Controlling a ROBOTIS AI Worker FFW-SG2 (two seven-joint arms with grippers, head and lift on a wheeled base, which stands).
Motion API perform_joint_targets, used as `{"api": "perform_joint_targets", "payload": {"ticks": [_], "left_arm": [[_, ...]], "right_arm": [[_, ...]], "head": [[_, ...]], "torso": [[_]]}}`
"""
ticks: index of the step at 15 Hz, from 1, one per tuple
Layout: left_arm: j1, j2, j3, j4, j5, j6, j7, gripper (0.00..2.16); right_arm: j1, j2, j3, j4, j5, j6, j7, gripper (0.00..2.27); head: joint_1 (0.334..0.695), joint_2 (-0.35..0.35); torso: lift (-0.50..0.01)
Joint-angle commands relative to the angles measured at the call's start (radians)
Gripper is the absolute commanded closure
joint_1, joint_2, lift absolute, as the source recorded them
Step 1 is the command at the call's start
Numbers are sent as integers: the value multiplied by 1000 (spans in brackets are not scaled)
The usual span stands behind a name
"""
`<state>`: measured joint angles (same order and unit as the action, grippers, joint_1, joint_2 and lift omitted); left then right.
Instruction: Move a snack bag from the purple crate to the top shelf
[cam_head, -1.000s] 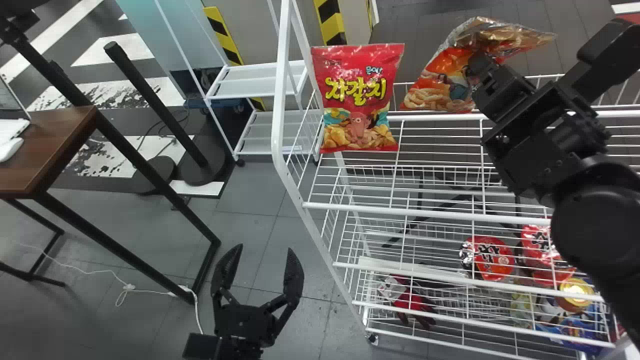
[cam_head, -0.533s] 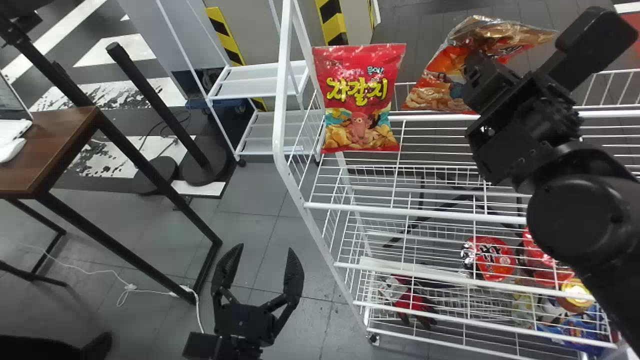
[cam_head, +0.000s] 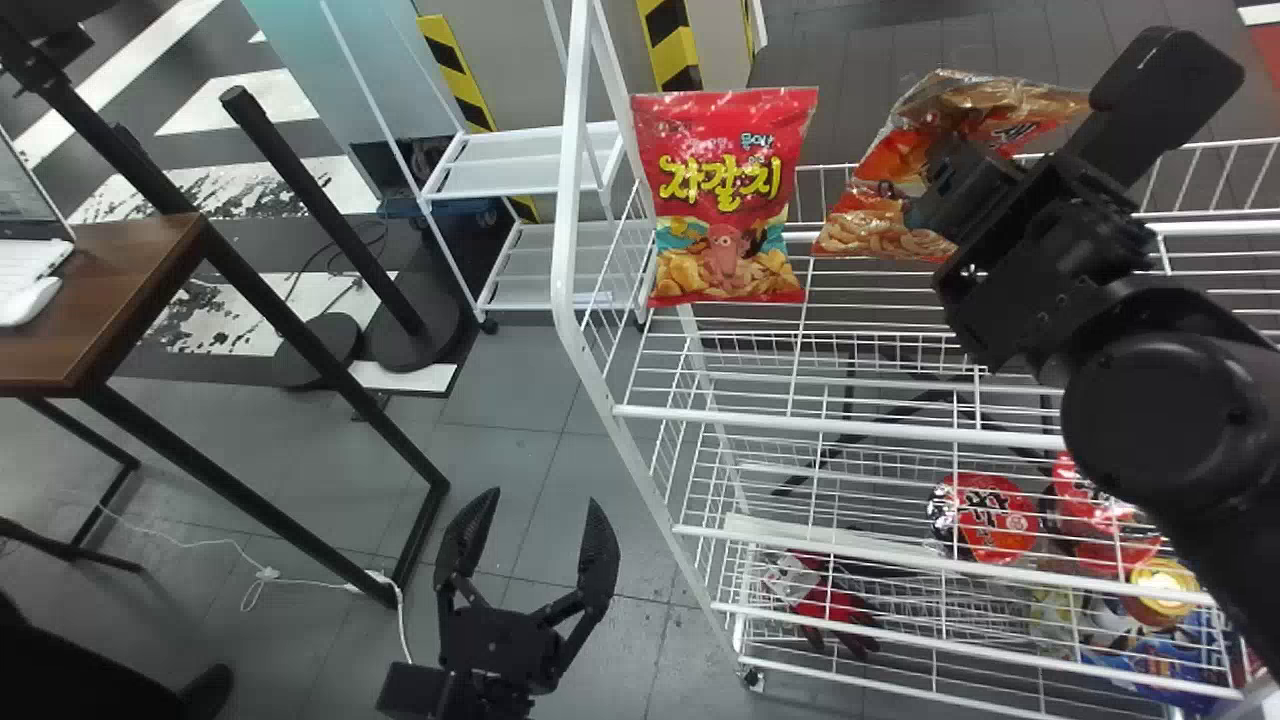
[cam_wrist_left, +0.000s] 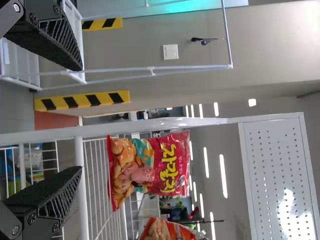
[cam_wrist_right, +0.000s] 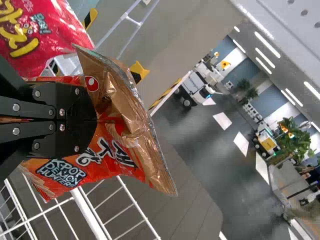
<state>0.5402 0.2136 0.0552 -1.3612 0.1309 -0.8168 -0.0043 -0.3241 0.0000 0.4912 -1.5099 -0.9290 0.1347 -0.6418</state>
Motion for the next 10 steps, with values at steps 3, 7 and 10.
{"api": "perform_joint_targets", "payload": {"ticks": [3,7,10], "left_arm": [[-3,0,2,7,1,0,0,113],[-3,0,6,10,1,0,-2,113],[-5,0,8,11,0,-3,-3,113]], "right_arm": [[-49,1,4,69,-28,15,-4,2246],[-95,1,13,122,-45,40,-2,2246],[-121,1,13,142,-53,98,7,2246]], "head": [[695,342],[695,341],[695,345]], "torso": [[0],[0],[0]]}}
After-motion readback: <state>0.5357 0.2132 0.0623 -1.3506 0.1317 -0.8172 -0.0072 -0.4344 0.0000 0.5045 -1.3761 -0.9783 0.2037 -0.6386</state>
